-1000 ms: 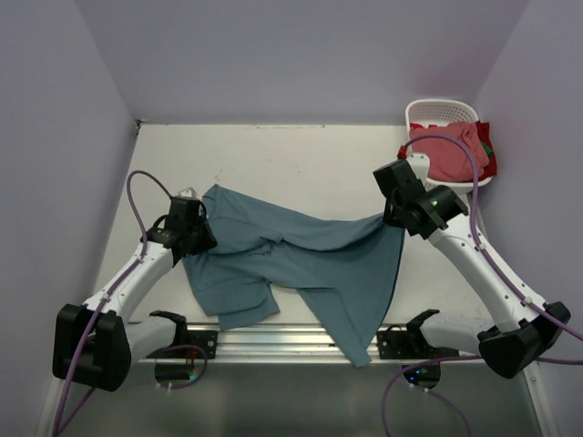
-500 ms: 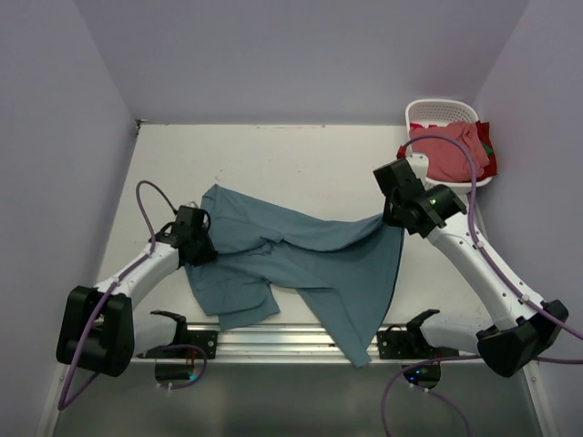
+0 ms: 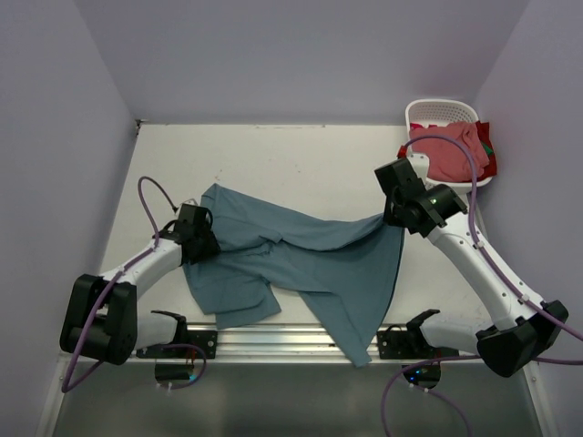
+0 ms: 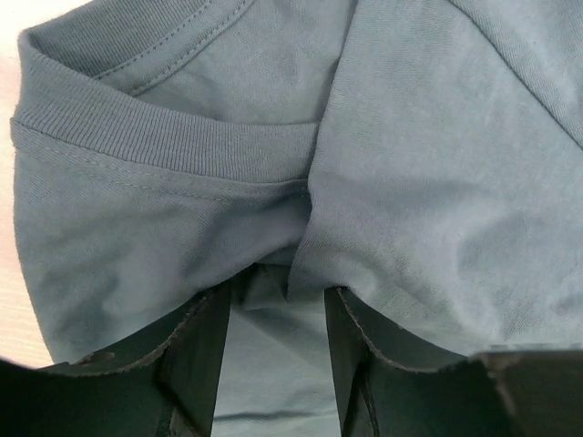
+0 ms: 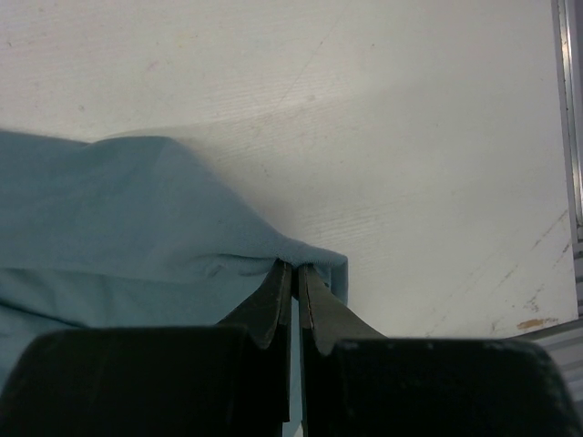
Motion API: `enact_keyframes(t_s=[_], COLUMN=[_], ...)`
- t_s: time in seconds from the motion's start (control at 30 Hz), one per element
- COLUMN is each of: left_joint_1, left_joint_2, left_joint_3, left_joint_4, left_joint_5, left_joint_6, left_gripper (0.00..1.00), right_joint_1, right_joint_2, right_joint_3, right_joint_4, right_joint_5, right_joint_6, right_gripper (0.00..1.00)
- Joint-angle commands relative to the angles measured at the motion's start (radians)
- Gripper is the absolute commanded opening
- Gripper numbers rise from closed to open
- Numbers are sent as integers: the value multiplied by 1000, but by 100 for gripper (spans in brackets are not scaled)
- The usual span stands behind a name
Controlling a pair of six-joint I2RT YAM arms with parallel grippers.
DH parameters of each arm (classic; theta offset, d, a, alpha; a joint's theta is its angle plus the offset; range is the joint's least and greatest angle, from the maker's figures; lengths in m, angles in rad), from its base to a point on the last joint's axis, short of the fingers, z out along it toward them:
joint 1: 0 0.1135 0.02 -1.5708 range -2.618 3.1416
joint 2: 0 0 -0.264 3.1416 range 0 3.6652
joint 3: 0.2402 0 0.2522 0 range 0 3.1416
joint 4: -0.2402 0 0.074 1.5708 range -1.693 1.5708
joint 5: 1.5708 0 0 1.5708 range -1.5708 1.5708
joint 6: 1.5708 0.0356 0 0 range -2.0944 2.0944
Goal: Fold and stack the t-shirts
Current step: Flatten the tshirt out
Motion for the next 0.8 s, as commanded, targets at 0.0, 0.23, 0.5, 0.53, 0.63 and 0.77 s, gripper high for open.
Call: enact_keyframes(t_s=[0.0,0.23,0.5,0.53,0.63,0.77], left_joint_1=[0,0,-1,-1,-1,-1], left_joint_2=[4,6,-42,-46,-65,-76], left_joint_3=[14,1,24,33,43,50], left_joint_4=[38,62,36,24,10,1], left_joint_5=[-41,-6,10,10,8,-4], left_joint_6=[10,16,32,33,38,42], left_gripper=[50,31,17,16,16,3], right_joint_1=[-6,-10,-10,-9,-10,-10], right_joint_2=[-4,-11,-21,-22,-24,-24], right_joint_3=[-6,-12,-22,-23,-26,-29], right_joint_4=[25,23,23,25,28,29], right_joint_5=[1,1,-5,-3,-8,-8], right_joint_6=[-12,-9,-7,-7,-9,-7], right_gripper=[0,0,0,0,0,0])
